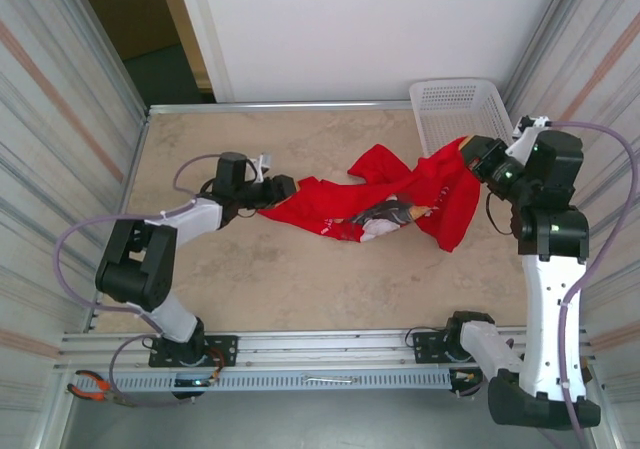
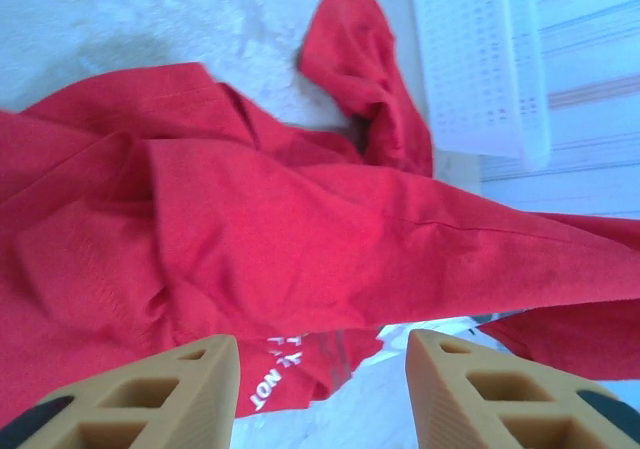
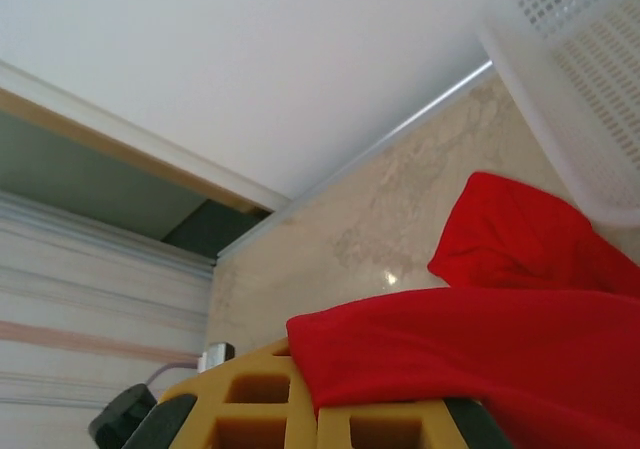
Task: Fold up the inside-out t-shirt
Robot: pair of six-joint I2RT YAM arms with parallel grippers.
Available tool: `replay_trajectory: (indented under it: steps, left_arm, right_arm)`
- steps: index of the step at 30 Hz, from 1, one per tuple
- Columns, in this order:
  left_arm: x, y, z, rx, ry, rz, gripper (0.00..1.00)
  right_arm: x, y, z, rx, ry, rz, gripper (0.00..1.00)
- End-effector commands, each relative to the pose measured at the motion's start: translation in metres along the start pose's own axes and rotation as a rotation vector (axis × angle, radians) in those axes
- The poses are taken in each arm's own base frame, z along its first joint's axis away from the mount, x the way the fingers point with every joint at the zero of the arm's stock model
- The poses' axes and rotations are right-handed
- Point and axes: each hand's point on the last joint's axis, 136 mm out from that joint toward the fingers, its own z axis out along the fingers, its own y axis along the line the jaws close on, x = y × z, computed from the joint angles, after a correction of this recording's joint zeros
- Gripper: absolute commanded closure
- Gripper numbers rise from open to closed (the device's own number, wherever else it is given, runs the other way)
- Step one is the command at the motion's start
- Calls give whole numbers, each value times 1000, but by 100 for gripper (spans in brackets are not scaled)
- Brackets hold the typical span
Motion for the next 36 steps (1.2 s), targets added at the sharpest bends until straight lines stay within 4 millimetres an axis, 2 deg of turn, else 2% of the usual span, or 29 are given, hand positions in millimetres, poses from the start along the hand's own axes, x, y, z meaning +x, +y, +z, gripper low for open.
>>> replay_trajectory:
  steps: [1, 6, 9, 13, 19, 31, 36]
  left_arm:
    - [7, 1, -18, -232, -52, 199, 54]
    - [29, -14, -13, -452, -62, 503, 55]
    - [35, -14, -1, -537, -58, 559, 56]
    - [34, 0, 17, -658, -33, 540, 56]
    - [26, 4, 39, -704, -30, 492, 56]
    - [26, 34, 54, -751, 6, 341, 57]
    - [25, 42, 59, -752, 13, 318, 65]
  right_arm:
    - [3, -6, -1, 29, -11, 5, 100]
    - [6, -10, 0, 47, -9, 0, 100]
    - [6, -12, 1, 50, -7, 0, 100]
    - [8, -13, 1, 54, -5, 2, 100]
    - [8, -14, 0, 62, -9, -6, 100]
    - [5, -13, 0, 58, -16, -9, 100]
    - [4, -12, -1, 58, -23, -11, 100]
